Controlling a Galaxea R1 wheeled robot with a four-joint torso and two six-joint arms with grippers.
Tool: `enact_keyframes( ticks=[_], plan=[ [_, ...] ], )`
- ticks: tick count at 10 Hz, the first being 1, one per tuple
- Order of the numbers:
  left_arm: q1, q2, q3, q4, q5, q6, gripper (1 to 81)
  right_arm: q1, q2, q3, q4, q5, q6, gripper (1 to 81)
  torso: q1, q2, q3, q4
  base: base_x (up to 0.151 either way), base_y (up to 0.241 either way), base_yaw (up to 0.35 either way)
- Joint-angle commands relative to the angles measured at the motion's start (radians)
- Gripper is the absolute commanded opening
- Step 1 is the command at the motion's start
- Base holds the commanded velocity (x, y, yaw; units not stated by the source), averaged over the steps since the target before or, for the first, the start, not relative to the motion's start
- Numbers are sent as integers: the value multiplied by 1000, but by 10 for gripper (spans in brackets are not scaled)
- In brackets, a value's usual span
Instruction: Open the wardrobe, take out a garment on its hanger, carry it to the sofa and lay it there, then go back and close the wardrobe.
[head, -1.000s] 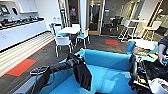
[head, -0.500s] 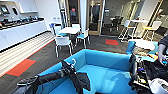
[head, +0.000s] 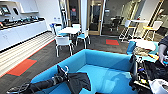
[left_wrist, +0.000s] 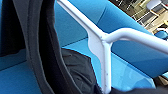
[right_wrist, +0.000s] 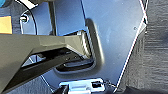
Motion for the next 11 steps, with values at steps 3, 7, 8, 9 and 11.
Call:
enact_keyframes(
  ticks=[3, 7, 8, 9, 11],
  plan=[
    [-19, -98, 5, 89, -41, 7, 10, 18, 8, 6, -1, -60, 2, 811, 0, 0, 0, 10, 0, 0, 0],
    [118, -115, -92, 111, -115, 11, 10, 20, 12, 6, -4, -60, 2, 811, 0, 0, 0, 10, 0, 0, 0],
    [143, -115, -120, 127, -150, 11, 10, 21, 12, 6, -5, -60, 1, 811, 0, 0, 0, 10, 0, 0, 0],
    [167, -117, -143, 134, -190, 11, 811, 24, 15, 8, -5, -60, 1, 811, 0, 0, 0, 10, 0, 0, 0],
    [204, -115, -158, 170, -235, 11, 811, 24, 15, 8, -5, -60, 1, 811, 0, 0, 0, 10, 0, 0, 0]
  ],
)
